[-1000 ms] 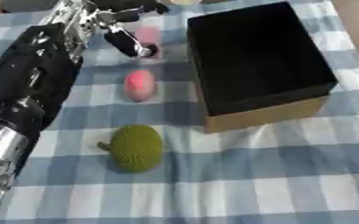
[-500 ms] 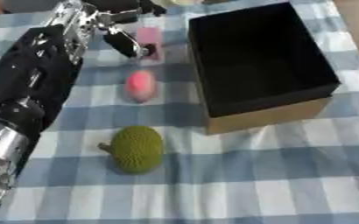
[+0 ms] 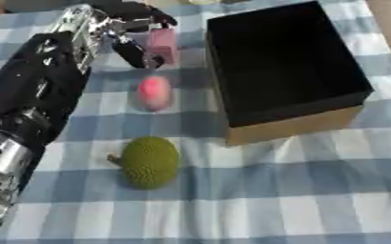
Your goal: Pick up objects on the table and place them in the box.
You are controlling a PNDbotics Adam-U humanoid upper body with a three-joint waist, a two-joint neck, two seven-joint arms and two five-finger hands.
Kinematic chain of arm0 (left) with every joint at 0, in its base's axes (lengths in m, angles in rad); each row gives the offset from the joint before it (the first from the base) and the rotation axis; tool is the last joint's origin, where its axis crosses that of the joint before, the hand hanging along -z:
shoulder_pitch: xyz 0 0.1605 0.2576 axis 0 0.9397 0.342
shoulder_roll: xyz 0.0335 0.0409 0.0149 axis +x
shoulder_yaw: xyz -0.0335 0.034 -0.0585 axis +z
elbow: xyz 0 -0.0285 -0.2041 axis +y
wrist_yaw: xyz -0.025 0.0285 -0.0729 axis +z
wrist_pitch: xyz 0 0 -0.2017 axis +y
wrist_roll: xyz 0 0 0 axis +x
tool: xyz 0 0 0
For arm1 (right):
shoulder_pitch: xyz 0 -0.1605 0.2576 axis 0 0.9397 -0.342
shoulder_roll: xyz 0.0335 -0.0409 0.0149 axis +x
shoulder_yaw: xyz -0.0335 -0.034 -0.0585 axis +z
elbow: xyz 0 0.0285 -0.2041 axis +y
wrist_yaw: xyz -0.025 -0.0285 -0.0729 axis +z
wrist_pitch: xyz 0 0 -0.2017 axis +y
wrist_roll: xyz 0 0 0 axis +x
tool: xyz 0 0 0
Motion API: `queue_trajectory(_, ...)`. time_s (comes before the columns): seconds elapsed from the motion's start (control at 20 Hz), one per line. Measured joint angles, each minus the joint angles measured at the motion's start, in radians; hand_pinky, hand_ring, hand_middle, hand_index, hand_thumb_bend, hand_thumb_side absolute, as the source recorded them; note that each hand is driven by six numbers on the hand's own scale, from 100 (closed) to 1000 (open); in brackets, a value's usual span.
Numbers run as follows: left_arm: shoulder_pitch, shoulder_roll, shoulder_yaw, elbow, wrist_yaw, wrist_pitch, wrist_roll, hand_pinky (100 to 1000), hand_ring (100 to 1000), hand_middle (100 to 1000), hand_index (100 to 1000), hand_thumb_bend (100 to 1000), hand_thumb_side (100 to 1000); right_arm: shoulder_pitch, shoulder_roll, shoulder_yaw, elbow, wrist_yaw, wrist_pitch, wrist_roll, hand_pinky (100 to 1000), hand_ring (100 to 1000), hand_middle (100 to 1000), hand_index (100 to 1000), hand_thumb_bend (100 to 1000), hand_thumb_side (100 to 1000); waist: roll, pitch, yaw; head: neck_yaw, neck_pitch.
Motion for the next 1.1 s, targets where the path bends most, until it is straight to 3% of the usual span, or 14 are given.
queue_trajectory(0.25, 0.0, 0.0, 0.001, 0.0, -0.014, 0.009, 0.008, 931, 926, 775, 957, 248, 212, -0.001, 0.0, 0.002, 0.0, 0.0, 0.0, 0.005, 945, 1000, 336, 923, 100, 470, 0.0, 0.0, -0.001, 0.0, 0.0)
queue_trajectory(0.5, 0.001, -0.001, 0.006, 0.002, -0.017, 0.036, 0.037, 903, 870, 649, 912, 161, 223, 0.0, 0.003, 0.006, 0.0, 0.0, -0.001, 0.011, 946, 1000, 331, 924, 100, 470, 0.0, 0.0, -0.001, 0.001, 0.0)
queue_trajectory(0.55, 0.001, -0.001, 0.007, 0.003, -0.014, 0.042, 0.044, 885, 844, 603, 891, 101, 228, 0.0, 0.005, 0.006, 0.0, 0.0, 0.0, 0.013, 946, 1000, 330, 924, 100, 470, 0.0, 0.0, -0.001, 0.001, 0.0)
queue_trajectory(1.1, 0.001, -0.001, 0.006, 0.005, 0.057, 0.103, 0.104, 773, 634, 406, 735, 100, 221, 0.005, 0.006, 0.007, 0.0, 0.0, 0.002, 0.021, 947, 1000, 330, 925, 100, 470, 0.0, 0.0, 0.005, 0.005, 0.004)
